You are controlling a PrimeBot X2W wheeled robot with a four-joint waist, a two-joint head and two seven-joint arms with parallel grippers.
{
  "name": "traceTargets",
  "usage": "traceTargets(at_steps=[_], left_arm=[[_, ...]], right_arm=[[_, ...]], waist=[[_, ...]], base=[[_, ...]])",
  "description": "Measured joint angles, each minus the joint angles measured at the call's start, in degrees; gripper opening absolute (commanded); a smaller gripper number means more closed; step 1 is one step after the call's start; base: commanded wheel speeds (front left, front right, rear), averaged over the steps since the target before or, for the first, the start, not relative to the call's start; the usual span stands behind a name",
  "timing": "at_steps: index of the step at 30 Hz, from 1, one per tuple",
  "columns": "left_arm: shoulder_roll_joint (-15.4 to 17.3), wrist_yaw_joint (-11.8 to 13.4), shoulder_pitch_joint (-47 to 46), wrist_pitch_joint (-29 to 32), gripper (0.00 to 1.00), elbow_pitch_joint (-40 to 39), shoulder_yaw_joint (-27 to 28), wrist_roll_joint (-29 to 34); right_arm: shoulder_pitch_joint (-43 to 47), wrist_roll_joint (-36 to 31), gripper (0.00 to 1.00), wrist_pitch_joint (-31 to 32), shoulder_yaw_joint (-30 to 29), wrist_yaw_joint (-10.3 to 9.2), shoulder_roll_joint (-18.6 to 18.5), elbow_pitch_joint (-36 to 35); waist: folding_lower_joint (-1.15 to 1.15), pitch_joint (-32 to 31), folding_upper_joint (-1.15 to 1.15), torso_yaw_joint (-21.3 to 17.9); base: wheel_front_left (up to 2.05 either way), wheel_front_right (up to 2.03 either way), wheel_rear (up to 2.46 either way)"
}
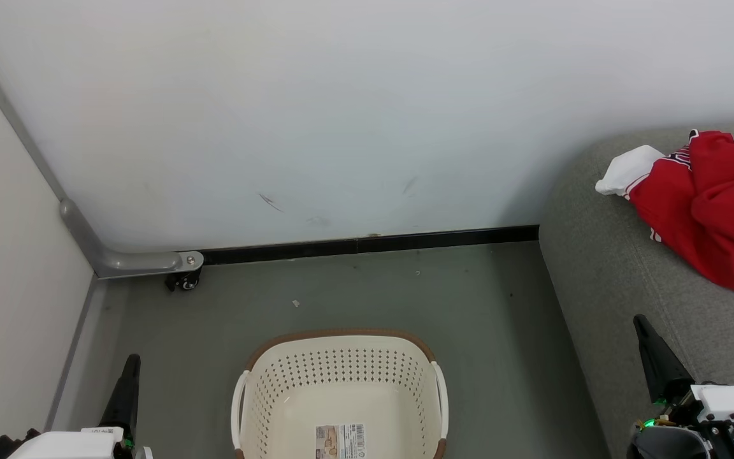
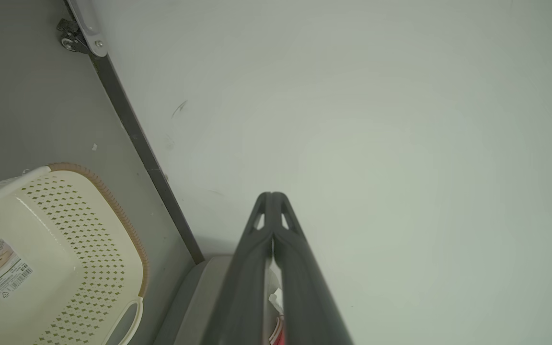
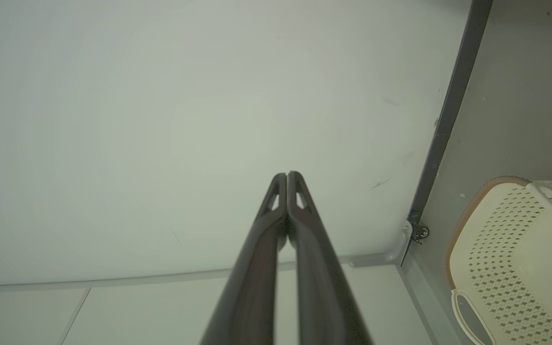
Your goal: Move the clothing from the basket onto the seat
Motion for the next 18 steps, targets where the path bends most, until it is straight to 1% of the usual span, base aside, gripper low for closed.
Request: traceTargets(at_steps=[18], left_arm=[[-0.03, -0.16, -0.01, 0.0, 0.0, 0.05, 0.05, 0.0]], right_arm=[[0.01, 0.01, 0.0, 0.0, 0.03, 0.0, 0.0, 0.0]], waist=[[-0.01, 0.0, 0.0, 0.0]], base=[[0.0, 0.0, 0.0]])
